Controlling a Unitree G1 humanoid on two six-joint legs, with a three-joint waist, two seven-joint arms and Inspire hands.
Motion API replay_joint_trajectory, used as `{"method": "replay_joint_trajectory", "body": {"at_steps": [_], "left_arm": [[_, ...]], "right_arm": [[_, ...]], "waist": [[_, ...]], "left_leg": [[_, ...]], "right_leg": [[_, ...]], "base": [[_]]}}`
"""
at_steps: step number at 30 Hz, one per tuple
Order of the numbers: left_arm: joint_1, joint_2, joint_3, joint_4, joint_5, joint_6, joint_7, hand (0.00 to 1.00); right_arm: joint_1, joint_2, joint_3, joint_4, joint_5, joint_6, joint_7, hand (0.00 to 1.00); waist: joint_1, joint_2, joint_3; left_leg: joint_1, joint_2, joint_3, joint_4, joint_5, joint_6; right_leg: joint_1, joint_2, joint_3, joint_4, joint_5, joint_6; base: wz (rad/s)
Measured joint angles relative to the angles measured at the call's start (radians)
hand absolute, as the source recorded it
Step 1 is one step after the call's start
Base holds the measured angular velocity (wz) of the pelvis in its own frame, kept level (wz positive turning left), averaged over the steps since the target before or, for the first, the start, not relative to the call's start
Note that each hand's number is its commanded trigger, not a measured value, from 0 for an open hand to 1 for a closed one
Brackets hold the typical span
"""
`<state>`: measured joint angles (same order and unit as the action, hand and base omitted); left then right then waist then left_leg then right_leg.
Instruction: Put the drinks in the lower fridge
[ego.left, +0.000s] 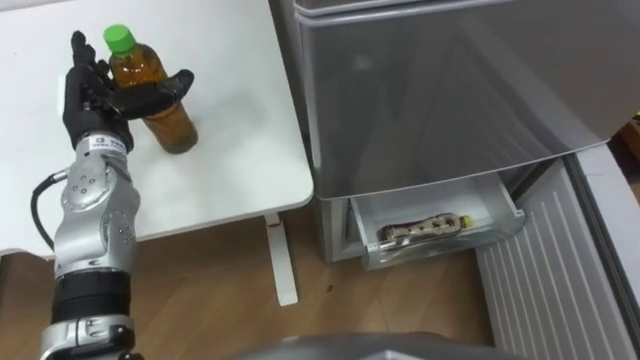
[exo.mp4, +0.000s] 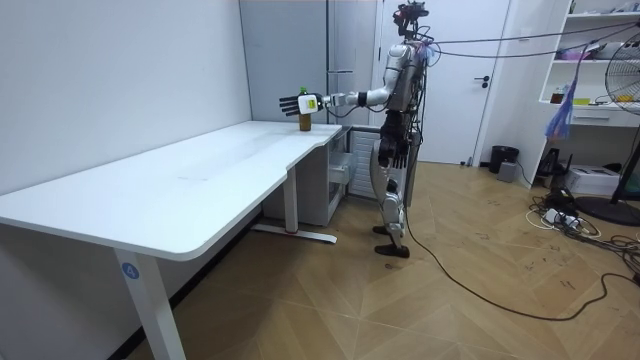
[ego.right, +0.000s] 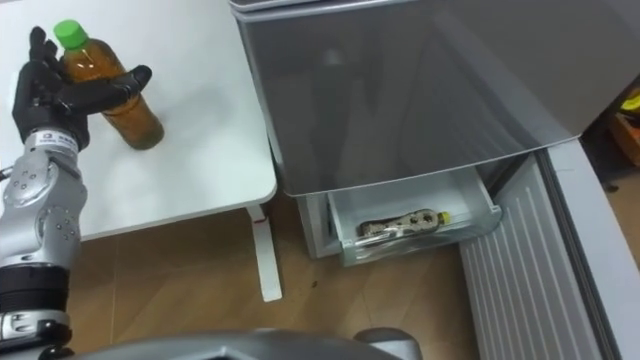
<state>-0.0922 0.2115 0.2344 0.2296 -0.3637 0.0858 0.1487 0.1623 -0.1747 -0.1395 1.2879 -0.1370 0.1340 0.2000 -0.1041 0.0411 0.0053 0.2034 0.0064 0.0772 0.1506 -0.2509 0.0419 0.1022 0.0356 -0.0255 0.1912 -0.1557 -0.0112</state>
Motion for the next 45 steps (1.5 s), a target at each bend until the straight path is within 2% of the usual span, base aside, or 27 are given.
{"method": "replay_joint_trajectory", "body": {"at_steps": [5, 14, 15, 17, 18, 19, 27, 30, 45], "left_arm": [[0.0, 0.002, -0.001, 0.012, 0.002, 0.0, -0.002, 0.0], [-0.003, 0.012, -0.002, 0.049, 0.002, 0.001, -0.003, 0.0], [-0.003, 0.012, -0.002, 0.05, 0.002, 0.001, -0.003, 0.31], [-0.005, 0.012, -0.002, 0.056, 0.002, 0.001, -0.004, 0.65], [-0.006, 0.012, -0.002, 0.056, 0.002, 0.001, -0.004, 0.96], [-0.006, 0.012, -0.002, 0.057, 0.002, 0.001, -0.004, 1.0], [-0.032, 0.014, -0.003, 0.078, 0.001, 0.001, -0.006, 1.0], [-0.032, 0.024, -0.003, 0.085, 0.002, 0.001, -0.007, 1.0], [-0.032, 0.032, -0.003, 0.092, 0.004, 0.004, -0.001, 1.0]], "right_arm": [[-0.002, -0.001, 0.0, -0.006, -0.031, 0.006, 0.0, 0.0], [-0.006, 0.0, 0.002, -0.013, -0.056, 0.01, -0.008, 0.0], [-0.005, 0.0, 0.002, -0.013, -0.056, 0.009, -0.011, 0.0], [-0.006, 0.001, 0.002, -0.013, -0.056, 0.008, -0.014, 0.0], [-0.008, 0.001, 0.002, -0.013, -0.056, 0.008, -0.015, 0.0], [-0.007, 0.001, 0.002, -0.013, -0.056, 0.007, -0.015, 0.0], [-0.01, 0.001, 0.001, -0.013, -0.065, 0.009, -0.015, 0.0], [-0.013, 0.001, 0.001, -0.013, -0.065, 0.009, -0.016, 0.0], [-0.02, 0.001, 0.002, -0.008, -0.065, 0.009, -0.017, 0.0]], "waist": [[-0.003, -0.012, 0.0045], [-0.005, -0.016, 0.0028], [-0.005, -0.016, 0.0028], [-0.005, -0.016, 0.0029], [-0.005, -0.016, 0.003], [-0.005, -0.016, 0.003], [-0.017, -0.01, 0.0047], [-0.028, -0.011, 0.0048], [-0.029, -0.013, 0.0052]], "left_leg": [[-0.002, 0.0, -0.004, -0.004, 0.0, 0.0], [-0.011, -0.001, 0.001, 0.003, 0.0, 0.0], [-0.01, -0.001, 0.002, 0.002, 0.0, 0.0], [-0.009, -0.001, 0.001, 0.002, 0.0, 0.0], [-0.009, -0.001, 0.001, 0.002, 0.0, 0.0], [-0.009, -0.001, 0.002, 0.002, 0.0, 0.0], [-0.009, -0.001, -0.002, 0.001, 0.0, 0.0], [-0.009, -0.002, 0.0, 0.001, 0.0, 0.0], [-0.008, 0.0, -0.001, 0.0, 0.0, 0.0]], "right_leg": [[-0.007, -0.001, 0.001, 0.014, -0.003, -0.003], [-0.017, 0.0, 0.004, 0.014, -0.003, -0.003], [-0.017, 0.0, 0.005, 0.014, -0.003, -0.003], [-0.016, 0.0, 0.006, 0.014, -0.003, -0.003], [-0.016, 0.0, 0.007, 0.013, -0.003, -0.003], [-0.016, 0.0, 0.007, 0.013, -0.003, -0.003], [-0.017, 0.001, 0.01, 0.015, -0.003, -0.003], [-0.019, 0.002, 0.018, 0.015, -0.003, -0.003], [-0.019, 0.002, 0.018, 0.015, -0.003, -0.003]], "base": [[0.0], [0.0], [0.0], [0.0], [0.0], [0.0], [0.0], [-0.03], [0.0]]}}
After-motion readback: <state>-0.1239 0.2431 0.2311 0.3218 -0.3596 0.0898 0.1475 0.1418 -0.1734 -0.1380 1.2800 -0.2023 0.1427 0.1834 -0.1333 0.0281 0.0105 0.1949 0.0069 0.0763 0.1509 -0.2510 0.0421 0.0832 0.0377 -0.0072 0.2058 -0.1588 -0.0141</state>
